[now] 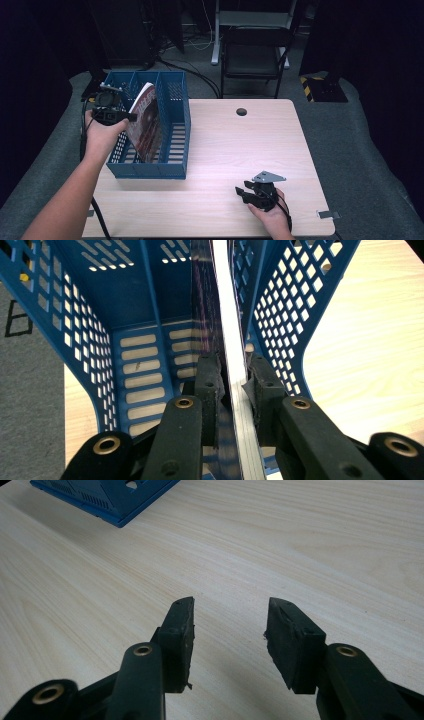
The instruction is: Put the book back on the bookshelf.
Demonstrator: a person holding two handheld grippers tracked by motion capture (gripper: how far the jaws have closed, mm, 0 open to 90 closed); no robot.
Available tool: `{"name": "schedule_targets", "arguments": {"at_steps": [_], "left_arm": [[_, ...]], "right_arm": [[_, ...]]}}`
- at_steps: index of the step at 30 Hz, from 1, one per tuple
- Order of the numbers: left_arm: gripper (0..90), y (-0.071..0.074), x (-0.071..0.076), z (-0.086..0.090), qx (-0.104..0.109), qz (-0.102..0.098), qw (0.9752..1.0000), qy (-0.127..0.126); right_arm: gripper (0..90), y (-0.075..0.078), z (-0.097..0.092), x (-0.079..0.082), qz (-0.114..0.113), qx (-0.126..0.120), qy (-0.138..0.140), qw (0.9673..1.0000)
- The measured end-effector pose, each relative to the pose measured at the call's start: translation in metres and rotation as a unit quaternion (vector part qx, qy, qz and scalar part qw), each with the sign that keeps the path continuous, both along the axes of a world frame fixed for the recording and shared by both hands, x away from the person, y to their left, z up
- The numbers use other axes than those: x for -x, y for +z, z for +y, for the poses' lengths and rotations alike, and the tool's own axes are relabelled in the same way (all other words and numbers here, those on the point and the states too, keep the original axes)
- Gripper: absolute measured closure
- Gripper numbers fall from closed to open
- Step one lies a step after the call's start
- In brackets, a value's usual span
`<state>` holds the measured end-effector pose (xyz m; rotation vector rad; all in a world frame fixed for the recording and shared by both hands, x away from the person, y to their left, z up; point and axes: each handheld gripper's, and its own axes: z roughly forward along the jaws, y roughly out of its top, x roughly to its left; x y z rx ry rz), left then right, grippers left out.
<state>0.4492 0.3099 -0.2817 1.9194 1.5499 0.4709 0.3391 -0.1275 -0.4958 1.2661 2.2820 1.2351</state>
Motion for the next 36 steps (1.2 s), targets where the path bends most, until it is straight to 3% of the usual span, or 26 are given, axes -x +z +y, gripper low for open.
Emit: {"name": "schedule_targets", "arguments": {"at_steps": [8, 14, 23, 36], "left_arm": [[83.5, -0.002, 0.0, 0.003, -0.004, -0.007, 0.9999, 0.012], [84.1, 0.0, -0.005, 0.002, -0.024, -0.014, 0.9994, 0.02], [84.4, 0.006, -0.014, 0.008, -0.014, -0.018, 0.999, 0.038], [84.3, 0.004, -0.028, 0.011, -0.003, -0.033, 0.9973, 0.066]], "right_arm": [[54.2, -0.001, 0.0, 0.0, 0.0, 0.001, 0.0, 1.0], [54.2, -0.001, 0.0, -0.001, 0.002, 0.0, -0.001, 1.0], [54.2, -0.002, 0.0, -0.001, 0.003, 0.0, -0.004, 1.0], [54.1, -0.001, -0.001, -0.001, 0.002, -0.001, 0.0, 1.0]]}}
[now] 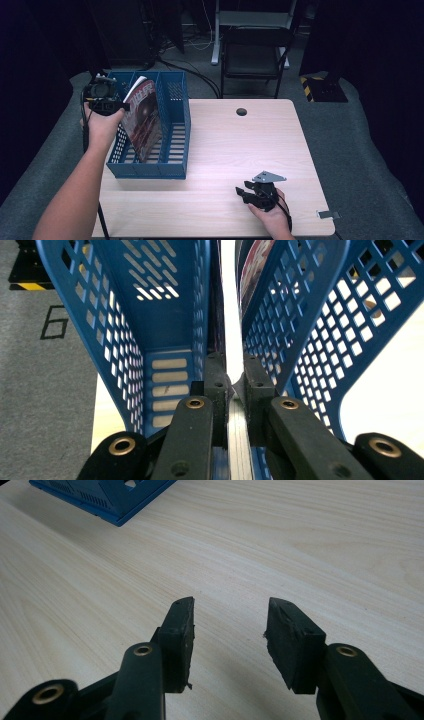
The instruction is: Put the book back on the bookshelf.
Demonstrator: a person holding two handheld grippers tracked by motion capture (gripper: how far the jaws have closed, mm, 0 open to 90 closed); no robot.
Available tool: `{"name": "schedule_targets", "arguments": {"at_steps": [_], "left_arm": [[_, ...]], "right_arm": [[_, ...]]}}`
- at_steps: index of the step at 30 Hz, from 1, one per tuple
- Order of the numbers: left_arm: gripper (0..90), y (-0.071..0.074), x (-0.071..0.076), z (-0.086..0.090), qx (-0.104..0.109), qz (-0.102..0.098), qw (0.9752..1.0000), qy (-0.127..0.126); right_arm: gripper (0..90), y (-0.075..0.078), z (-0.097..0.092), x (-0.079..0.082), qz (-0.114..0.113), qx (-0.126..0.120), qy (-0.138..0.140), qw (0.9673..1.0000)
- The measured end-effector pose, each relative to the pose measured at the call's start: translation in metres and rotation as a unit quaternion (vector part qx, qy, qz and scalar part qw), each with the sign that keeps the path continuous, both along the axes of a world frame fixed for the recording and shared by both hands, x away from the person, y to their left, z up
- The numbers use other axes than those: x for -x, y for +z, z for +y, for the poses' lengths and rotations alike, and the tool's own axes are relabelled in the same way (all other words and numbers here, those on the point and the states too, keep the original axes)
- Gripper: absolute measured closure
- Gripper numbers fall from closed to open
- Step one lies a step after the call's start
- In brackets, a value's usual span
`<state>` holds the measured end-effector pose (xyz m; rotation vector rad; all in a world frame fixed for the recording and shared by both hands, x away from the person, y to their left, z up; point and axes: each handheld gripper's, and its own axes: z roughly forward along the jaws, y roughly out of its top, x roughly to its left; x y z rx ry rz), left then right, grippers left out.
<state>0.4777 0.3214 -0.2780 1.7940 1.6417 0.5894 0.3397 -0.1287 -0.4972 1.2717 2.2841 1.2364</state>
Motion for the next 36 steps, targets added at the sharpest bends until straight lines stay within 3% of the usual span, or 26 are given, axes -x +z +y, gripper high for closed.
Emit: {"name": "schedule_targets", "arguments": {"at_steps": [6, 13, 21, 29, 36], "left_arm": [[84.4, 0.0, -0.006, 0.001, 0.002, -0.02, 0.9997, 0.012], [84.4, -0.005, -0.01, -0.001, 0.0, -0.023, 0.9997, 0.012], [84.3, -0.012, -0.01, 0.002, 0.011, -0.043, 0.9989, 0.017], [82.8, -0.014, -0.009, 0.003, 0.011, -0.04, 0.9991, 0.007], [72.3, -0.015, -0.007, 0.004, 0.013, -0.035, 0.9993, 0.005]], "right_arm": [[54.2, 0.0, 0.0, 0.0, 0.002, 0.001, 0.001, 1.0], [54.2, -0.001, 0.0, 0.0, 0.004, 0.0, -0.002, 1.0], [54.2, -0.001, 0.001, 0.0, 0.005, 0.004, 0.0, 1.0], [54.2, -0.001, 0.001, -0.001, -0.001, 0.008, 0.003, 1.0], [54.2, -0.001, 0.002, 0.0, 0.005, 0.004, 0.0, 1.0]]}}
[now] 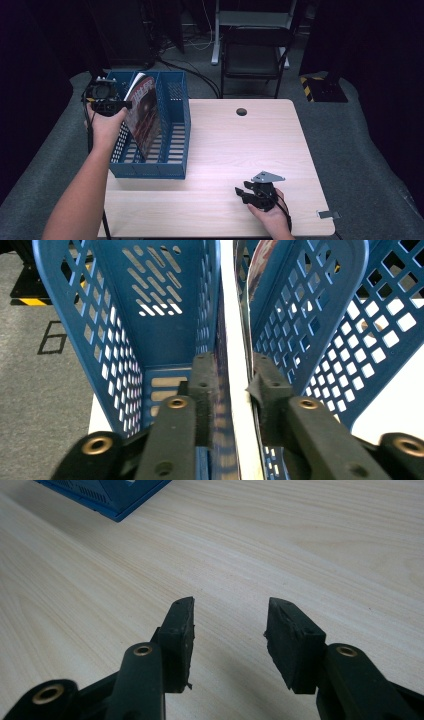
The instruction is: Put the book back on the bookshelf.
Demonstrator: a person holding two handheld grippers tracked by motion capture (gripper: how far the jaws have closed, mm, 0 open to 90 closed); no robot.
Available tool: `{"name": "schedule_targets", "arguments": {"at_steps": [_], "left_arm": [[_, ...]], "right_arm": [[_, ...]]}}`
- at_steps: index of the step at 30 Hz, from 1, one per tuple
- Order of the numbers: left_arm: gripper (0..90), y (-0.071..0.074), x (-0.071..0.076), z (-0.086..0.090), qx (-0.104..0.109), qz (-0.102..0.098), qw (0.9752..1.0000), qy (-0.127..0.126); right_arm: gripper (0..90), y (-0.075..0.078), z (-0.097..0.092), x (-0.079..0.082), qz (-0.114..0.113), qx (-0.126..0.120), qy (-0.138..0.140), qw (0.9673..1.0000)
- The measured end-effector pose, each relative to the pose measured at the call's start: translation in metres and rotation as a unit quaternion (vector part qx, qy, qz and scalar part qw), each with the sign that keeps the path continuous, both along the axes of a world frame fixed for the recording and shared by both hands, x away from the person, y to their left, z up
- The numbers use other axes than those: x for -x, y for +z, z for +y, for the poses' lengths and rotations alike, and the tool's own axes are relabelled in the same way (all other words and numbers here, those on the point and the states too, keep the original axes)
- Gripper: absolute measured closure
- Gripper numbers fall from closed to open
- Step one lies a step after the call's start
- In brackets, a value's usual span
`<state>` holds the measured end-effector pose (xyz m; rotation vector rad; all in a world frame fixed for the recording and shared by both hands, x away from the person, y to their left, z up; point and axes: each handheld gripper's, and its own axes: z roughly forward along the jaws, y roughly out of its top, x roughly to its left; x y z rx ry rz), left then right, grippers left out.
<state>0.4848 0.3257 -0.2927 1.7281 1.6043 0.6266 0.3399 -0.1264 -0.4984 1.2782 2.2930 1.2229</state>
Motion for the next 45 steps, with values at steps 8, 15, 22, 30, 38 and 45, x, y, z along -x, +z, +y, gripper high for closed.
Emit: {"name": "schedule_targets", "arguments": {"at_steps": [8, 15, 22, 30, 38, 45], "left_arm": [[58.5, -0.002, 0.0, 0.002, 0.004, 0.008, 0.9999, -0.01], [47.0, -0.003, 0.002, 0.001, 0.006, 0.012, 0.9998, -0.017], [42.5, -0.002, 0.006, 0.002, 0.01, 0.014, 0.9996, -0.023], [40.0, 0.004, 0.013, 0.005, 0.012, 0.01, 0.9994, -0.032], [40.0, 0.011, 0.02, 0.007, 0.009, 0.012, 0.9989, -0.043], [40.0, 0.016, 0.026, 0.009, 0.011, 0.013, 0.9982, -0.057]], "right_arm": [[54.2, -0.001, 0.001, 0.0, 0.0, 0.002, 0.002, 1.0], [54.2, -0.001, 0.001, -0.001, -0.002, 0.004, 0.004, 1.0], [54.1, -0.001, 0.0, -0.001, -0.003, 0.003, 0.003, 1.0], [53.9, -0.002, 0.001, -0.001, 0.002, 0.003, 0.001, 1.0], [53.8, -0.002, 0.001, -0.002, 0.004, 0.002, 0.0, 1.0], [53.7, -0.003, 0.001, -0.004, 0.0, 0.005, 0.004, 1.0]]}}
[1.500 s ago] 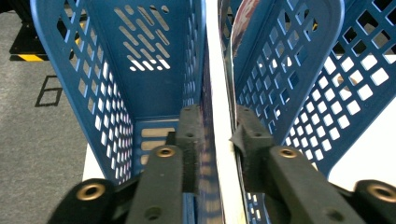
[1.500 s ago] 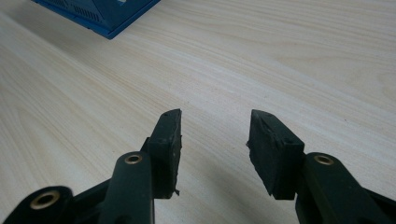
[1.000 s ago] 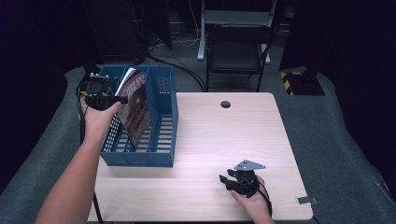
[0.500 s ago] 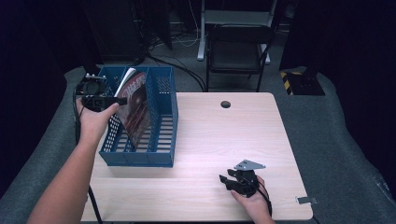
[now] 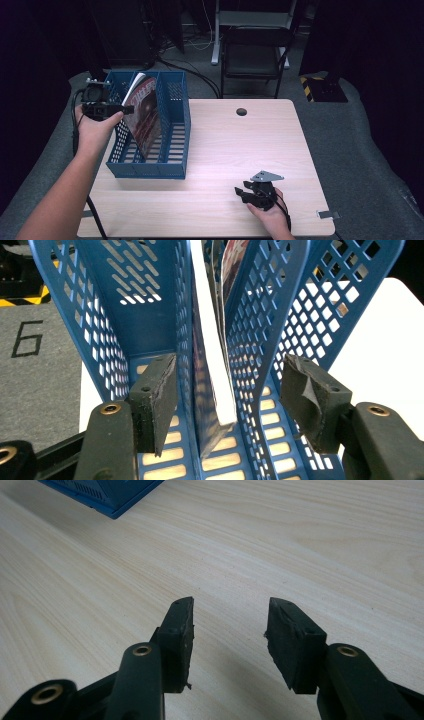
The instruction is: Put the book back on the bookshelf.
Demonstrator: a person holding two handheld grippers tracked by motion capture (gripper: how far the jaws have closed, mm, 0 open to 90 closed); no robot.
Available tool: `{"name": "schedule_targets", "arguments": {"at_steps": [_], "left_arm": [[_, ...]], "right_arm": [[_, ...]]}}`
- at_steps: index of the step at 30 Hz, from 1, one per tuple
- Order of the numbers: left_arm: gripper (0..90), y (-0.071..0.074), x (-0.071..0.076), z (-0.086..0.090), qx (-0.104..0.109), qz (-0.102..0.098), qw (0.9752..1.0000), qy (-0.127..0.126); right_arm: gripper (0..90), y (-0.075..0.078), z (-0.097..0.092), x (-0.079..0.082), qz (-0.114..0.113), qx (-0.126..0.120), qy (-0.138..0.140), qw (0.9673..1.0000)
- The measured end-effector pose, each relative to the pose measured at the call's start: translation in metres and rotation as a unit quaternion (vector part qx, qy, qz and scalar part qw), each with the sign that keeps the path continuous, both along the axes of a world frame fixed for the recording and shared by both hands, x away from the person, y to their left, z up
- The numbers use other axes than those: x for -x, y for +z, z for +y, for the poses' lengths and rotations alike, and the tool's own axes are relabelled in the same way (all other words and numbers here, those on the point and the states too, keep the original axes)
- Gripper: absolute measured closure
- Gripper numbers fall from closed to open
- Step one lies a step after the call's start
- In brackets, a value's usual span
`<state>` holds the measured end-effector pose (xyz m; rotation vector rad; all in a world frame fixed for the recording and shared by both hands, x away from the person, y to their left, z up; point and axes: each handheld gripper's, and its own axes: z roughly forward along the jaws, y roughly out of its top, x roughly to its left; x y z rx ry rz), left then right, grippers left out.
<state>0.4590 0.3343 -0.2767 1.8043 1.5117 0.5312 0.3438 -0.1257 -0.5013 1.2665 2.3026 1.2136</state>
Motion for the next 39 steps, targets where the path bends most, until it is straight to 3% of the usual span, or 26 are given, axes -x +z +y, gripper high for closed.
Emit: {"name": "schedule_targets", "arguments": {"at_steps": [12, 18, 24, 30, 31, 39], "left_arm": [[39.4, 0.017, 0.014, 0.001, -0.007, -0.01, 0.9998, -0.018], [39.4, 0.027, 0.026, -0.004, -0.017, -0.011, 0.9988, -0.045], [39.4, 0.035, 0.039, -0.013, -0.013, -0.018, 0.9973, -0.071], [39.4, 0.041, 0.05, -0.028, -0.025, -0.019, 0.9939, -0.106], [39.4, 0.041, 0.052, -0.032, -0.019, -0.02, 0.9937, -0.109], [39.4, 0.036, 0.061, -0.061, -0.04, -0.013, 0.9859, -0.162]], "right_arm": [[53.5, 0.0, 0.0, 0.001, 0.001, -0.002, 0.0, 1.0], [53.3, -0.001, 0.0, 0.0, 0.003, 0.001, 0.002, 1.0], [53.2, 0.0, 0.002, 0.001, 0.004, 0.001, -0.001, 1.0], [53.1, 0.0, 0.003, 0.001, 0.001, 0.004, 0.001, 1.0], [53.2, 0.0, 0.003, 0.001, 0.001, 0.004, 0.002, 1.0], [53.1, 0.001, 0.001, 0.002, 0.001, 0.0, 0.003, 1.0]]}}
